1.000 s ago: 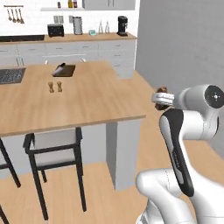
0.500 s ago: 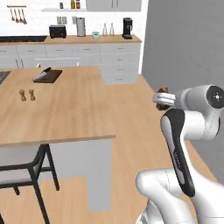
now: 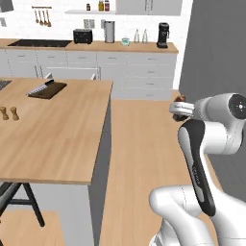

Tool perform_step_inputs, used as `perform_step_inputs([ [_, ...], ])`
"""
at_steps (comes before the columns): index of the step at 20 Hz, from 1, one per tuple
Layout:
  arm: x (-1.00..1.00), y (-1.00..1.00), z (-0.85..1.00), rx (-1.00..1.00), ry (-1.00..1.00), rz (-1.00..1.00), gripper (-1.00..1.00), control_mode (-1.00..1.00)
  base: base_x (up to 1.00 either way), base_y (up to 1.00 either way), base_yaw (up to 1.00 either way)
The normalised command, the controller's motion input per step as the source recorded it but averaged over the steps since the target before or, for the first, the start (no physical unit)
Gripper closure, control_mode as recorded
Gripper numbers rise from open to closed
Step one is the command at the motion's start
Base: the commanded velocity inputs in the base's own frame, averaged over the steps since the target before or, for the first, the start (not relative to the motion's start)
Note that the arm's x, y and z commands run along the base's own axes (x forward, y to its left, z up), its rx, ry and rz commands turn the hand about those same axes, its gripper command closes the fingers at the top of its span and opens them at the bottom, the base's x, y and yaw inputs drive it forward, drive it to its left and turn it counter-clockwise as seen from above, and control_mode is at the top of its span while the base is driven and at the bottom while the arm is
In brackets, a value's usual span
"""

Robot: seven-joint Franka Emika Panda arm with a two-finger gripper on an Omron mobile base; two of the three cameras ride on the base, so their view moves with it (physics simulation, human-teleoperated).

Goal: Pick up the knife from the drawer and place it on the cutting board. Then place the meat from the plate to the cutting board.

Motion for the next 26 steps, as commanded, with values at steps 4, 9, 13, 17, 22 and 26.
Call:
perform_step_inputs([
  [4, 0.0, 0.0, 0.0, 0.0, 0.0, 0.0, 1.0, 1.0, 0.74, -0.89, 0.43],
  [9, 0.0, 0.0, 0.0, 0.0, 0.0, 0.0, 1.0, 1.0, 0.67, -0.92, 0.48],
  [13, 0.0, 0.0, 0.0, 0.0, 0.0, 0.0, 1.0, 1.0, 0.59, -0.89, 0.49],
  [17, 0.0, 0.0, 0.0, 0.0, 0.0, 0.0, 1.0, 1.0, 0.57, -0.74, 0.5],
  [22, 0.0, 0.0, 0.0, 0.0, 0.0, 0.0, 1.0, 1.0, 0.48, -0.62, 0.52],
  [26, 0.0, 0.0, 0.0, 0.0, 0.0, 0.0, 1.0, 1.0, 0.43, -0.62, 0.52],
])
